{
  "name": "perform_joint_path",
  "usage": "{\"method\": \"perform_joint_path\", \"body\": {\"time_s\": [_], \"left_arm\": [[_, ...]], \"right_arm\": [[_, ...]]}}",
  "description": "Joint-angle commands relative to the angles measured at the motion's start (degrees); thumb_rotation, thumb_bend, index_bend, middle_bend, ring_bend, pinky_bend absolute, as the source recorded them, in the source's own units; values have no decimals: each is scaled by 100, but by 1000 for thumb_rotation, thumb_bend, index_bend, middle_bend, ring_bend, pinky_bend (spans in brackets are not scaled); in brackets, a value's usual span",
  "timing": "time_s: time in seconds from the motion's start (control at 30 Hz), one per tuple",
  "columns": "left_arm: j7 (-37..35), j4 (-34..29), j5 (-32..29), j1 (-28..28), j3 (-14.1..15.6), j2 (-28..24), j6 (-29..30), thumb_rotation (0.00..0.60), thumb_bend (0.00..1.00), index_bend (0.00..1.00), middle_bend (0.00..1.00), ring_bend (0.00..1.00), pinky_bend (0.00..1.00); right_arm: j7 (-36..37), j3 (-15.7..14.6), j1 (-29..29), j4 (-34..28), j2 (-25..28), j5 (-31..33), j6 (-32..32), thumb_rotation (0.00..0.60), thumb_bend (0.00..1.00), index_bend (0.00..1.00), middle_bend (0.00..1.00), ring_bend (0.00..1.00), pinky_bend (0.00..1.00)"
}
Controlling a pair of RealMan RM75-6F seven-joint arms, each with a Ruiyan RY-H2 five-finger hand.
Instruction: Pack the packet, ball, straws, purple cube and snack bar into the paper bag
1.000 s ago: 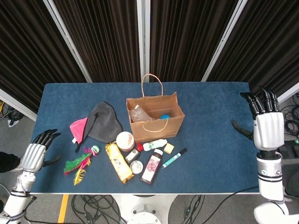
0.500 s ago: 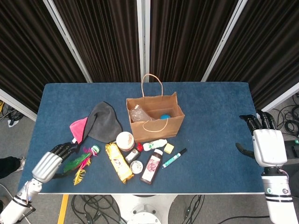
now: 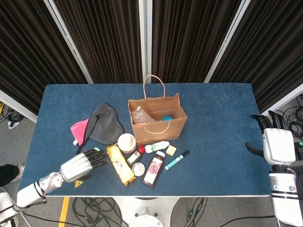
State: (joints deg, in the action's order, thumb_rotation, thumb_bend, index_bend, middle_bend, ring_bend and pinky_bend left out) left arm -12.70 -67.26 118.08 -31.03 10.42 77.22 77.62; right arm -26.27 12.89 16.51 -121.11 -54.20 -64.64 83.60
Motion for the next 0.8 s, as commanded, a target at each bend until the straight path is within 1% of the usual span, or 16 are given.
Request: {"method": "perform_joint_path", "body": {"time_s": [0.03, 0.1, 0.2, 0.4, 0.63, 0.8], "left_arm": [[-61, 77, 333, -346, 167, 26, -205, 600, 266, 257, 244, 148, 248], [-103, 76, 406, -486, 257, 58, -366, 600, 267, 258, 244, 149, 249], [-124, 54, 390, -666, 303, 120, -622, 600, 267, 271, 250, 173, 274], [-21, -24, 275, -1031, 211, 314, -1045, 600, 275, 294, 297, 184, 281], [-116, -20, 81, -1416, 102, 426, -1360, 600, 283, 302, 298, 184, 281], [-103, -30, -13, -1580, 127, 544, -1535, 600, 284, 303, 298, 188, 281]], "right_arm": [[59, 32, 2, 57, -3, 75, -8, 600, 60, 233, 248, 72, 111], [79, 44, 10, 102, -19, 127, -19, 600, 69, 233, 249, 76, 119], [100, 54, 28, 160, -44, 192, -50, 600, 84, 233, 250, 78, 126], [225, 85, 67, 311, -87, 295, -140, 600, 84, 234, 250, 78, 127], [396, 108, 76, 437, -31, 367, -240, 600, 85, 233, 250, 78, 127], [555, 126, 81, 556, -9, 469, -342, 600, 84, 233, 250, 78, 128]]}}
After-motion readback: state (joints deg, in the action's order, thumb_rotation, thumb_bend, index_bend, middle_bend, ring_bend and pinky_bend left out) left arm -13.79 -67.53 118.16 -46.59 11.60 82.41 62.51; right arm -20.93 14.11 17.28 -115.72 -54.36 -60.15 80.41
